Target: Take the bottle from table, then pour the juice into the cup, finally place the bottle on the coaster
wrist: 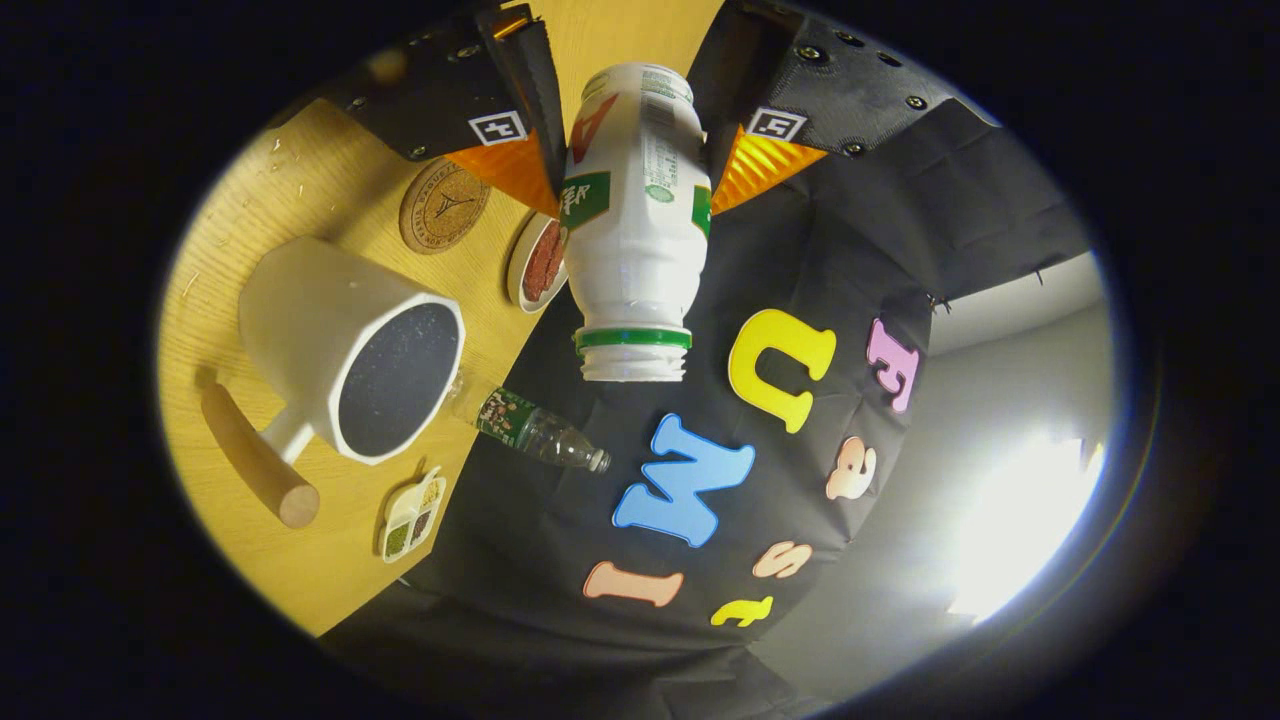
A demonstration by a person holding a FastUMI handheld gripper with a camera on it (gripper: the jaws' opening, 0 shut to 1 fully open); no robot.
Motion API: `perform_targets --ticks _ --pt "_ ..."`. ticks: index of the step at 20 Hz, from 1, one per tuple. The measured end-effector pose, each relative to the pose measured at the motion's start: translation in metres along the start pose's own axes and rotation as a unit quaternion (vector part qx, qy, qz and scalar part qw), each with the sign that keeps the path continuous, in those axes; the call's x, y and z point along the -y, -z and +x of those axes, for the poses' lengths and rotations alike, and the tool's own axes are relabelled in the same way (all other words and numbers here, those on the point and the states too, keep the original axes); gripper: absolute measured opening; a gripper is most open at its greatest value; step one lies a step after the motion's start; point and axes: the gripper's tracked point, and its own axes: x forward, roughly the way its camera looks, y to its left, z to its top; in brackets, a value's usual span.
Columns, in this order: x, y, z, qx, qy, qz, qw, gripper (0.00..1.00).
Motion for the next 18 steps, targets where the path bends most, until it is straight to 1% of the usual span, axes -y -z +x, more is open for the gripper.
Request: perform_targets --ticks 7,12,16,18 --pt "-0.003 -0.003 0.004 0.014 -0.014 0.076 0.997 0.64" --pt "-0.005 -0.004 0.005 0.018 -0.019 0.092 0.995 0.64" --pt "-0.011 -0.007 0.005 0.027 -0.029 0.129 0.991 0.64" --pt "-0.012 -0.008 0.005 0.030 -0.032 0.135 0.990 0.64"
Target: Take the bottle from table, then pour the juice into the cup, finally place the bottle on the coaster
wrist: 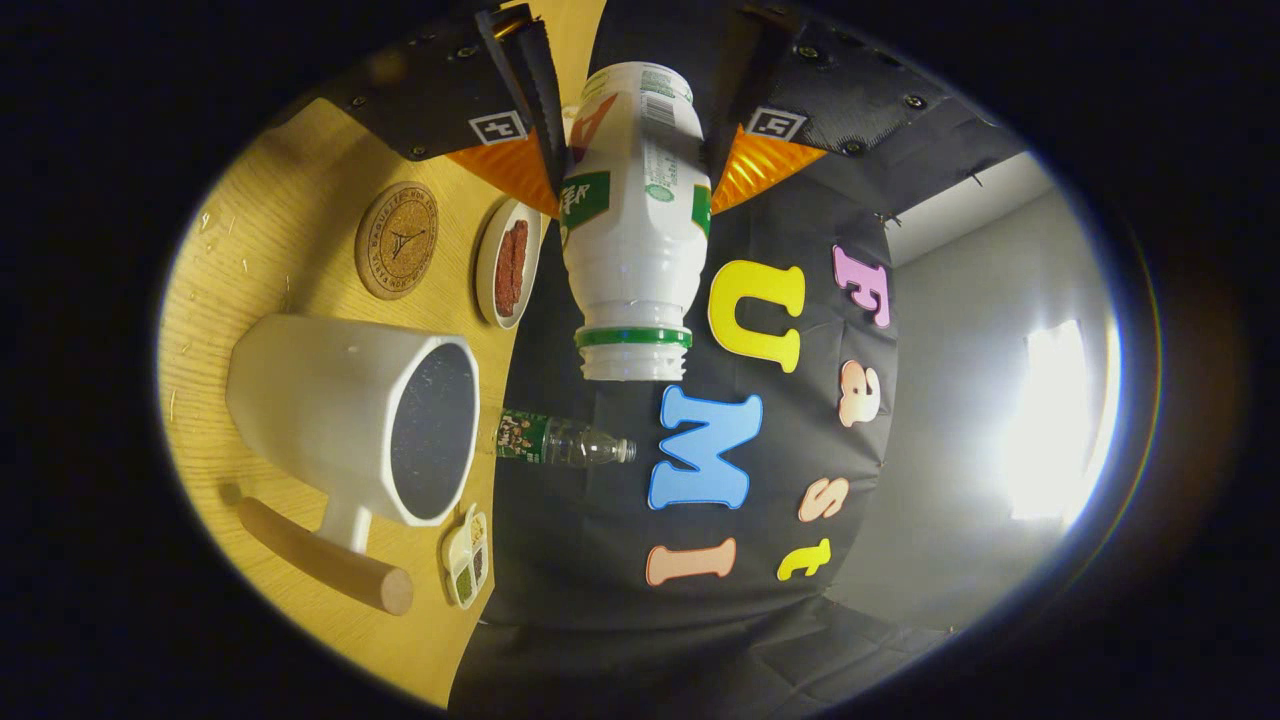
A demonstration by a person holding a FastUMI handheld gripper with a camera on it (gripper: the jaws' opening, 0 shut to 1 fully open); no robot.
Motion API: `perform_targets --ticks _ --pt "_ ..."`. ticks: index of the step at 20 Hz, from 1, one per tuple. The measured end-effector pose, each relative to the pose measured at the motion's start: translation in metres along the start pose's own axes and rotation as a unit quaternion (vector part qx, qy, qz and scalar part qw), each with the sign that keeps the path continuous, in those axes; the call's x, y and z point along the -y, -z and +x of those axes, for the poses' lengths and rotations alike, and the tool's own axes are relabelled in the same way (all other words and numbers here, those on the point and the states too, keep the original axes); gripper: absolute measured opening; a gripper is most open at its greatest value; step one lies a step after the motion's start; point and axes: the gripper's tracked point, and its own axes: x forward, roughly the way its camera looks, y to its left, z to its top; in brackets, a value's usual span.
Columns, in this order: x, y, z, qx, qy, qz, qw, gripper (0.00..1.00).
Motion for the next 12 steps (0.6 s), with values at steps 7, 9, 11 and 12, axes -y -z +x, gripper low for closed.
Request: perform_targets --ticks 7,9,11,12 --pt "-0.005 -0.007 0.003 0.014 -0.020 0.035 0.999 0.64" --pt "-0.005 -0.008 0.002 0.018 -0.027 0.050 0.998 0.64" --pt "-0.005 -0.010 0.003 0.021 -0.027 0.054 0.998 0.64" --pt "-0.005 -0.010 0.003 0.022 -0.028 0.055 0.998 0.64"
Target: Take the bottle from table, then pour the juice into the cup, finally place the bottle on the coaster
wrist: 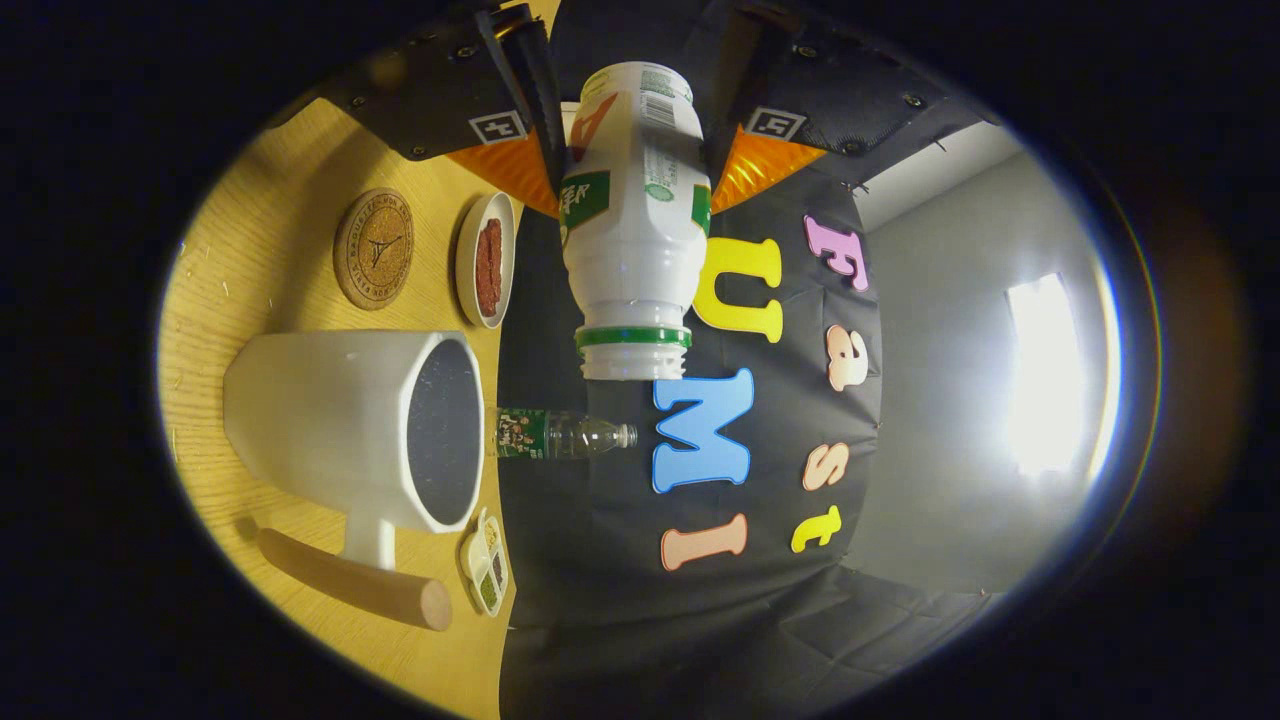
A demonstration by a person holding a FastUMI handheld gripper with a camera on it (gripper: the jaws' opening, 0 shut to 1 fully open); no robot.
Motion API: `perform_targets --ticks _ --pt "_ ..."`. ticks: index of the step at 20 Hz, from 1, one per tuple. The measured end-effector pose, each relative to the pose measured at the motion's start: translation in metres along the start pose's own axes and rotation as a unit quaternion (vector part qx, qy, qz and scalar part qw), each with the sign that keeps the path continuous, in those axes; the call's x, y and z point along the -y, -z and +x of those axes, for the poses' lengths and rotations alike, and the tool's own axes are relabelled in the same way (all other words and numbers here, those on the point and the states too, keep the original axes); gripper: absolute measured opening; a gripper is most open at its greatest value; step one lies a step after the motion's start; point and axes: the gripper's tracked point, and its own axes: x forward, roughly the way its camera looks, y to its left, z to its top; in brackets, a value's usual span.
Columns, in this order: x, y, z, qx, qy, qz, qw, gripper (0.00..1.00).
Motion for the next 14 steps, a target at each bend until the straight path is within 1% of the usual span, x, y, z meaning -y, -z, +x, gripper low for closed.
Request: perform_targets --ticks 5,9,14 --pt "-0.0042 -0.0071 -0.0007 0.017 -0.014 0.018 1.000 0.64" --pt "-0.0036 -0.0095 0.0007 0.022 -0.017 0.024 0.999 0.64" --pt "0.0023 -0.0088 0.0022 0.026 -0.021 0.063 0.997 0.64"
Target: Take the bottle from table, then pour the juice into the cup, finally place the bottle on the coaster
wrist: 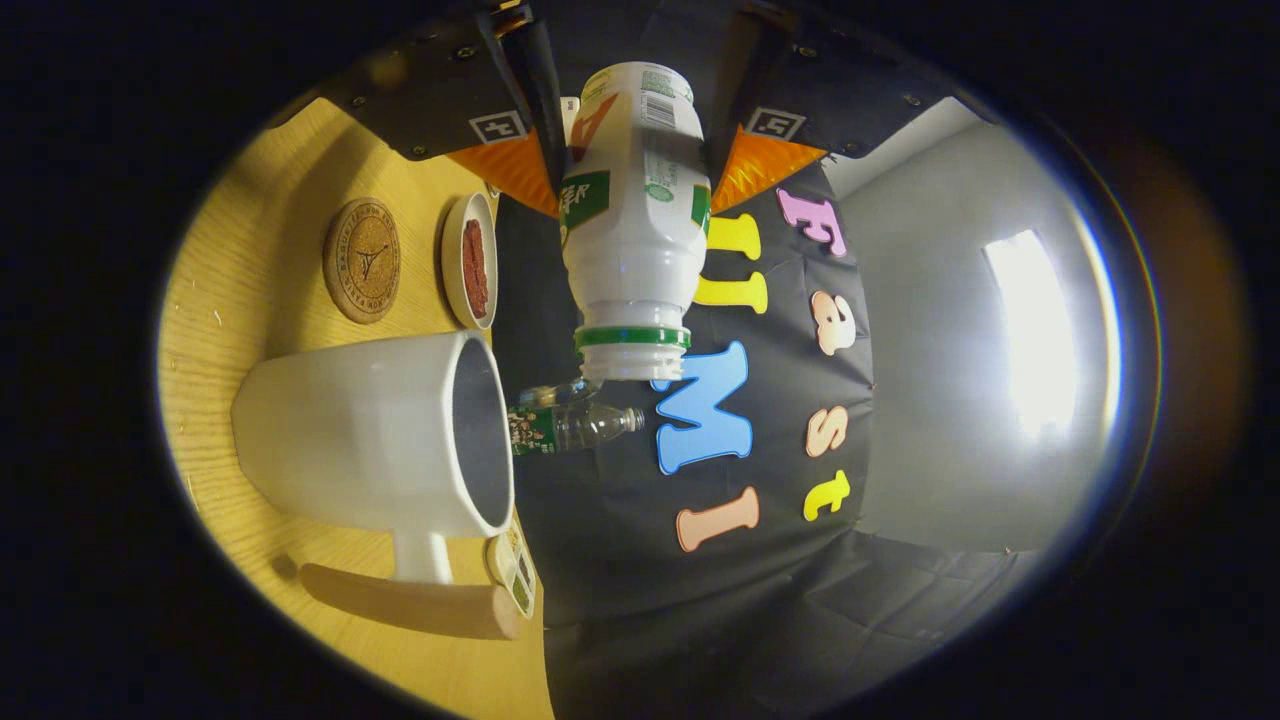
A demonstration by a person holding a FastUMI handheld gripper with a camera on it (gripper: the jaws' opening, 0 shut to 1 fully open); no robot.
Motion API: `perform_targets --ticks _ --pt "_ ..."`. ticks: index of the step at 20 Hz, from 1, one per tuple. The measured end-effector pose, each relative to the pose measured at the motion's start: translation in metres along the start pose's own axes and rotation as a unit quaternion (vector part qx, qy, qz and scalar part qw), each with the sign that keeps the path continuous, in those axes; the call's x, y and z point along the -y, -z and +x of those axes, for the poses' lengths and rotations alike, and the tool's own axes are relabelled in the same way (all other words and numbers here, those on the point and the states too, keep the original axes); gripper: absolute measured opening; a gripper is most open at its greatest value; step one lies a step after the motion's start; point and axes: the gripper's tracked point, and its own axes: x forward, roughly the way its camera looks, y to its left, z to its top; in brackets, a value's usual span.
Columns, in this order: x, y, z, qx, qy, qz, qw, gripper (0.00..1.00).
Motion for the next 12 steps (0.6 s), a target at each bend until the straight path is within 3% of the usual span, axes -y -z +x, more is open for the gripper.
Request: perform_targets --ticks 12 --pt "-0.0029 -0.0001 -0.0025 0.000 -0.007 0.002 1.000 0.64"
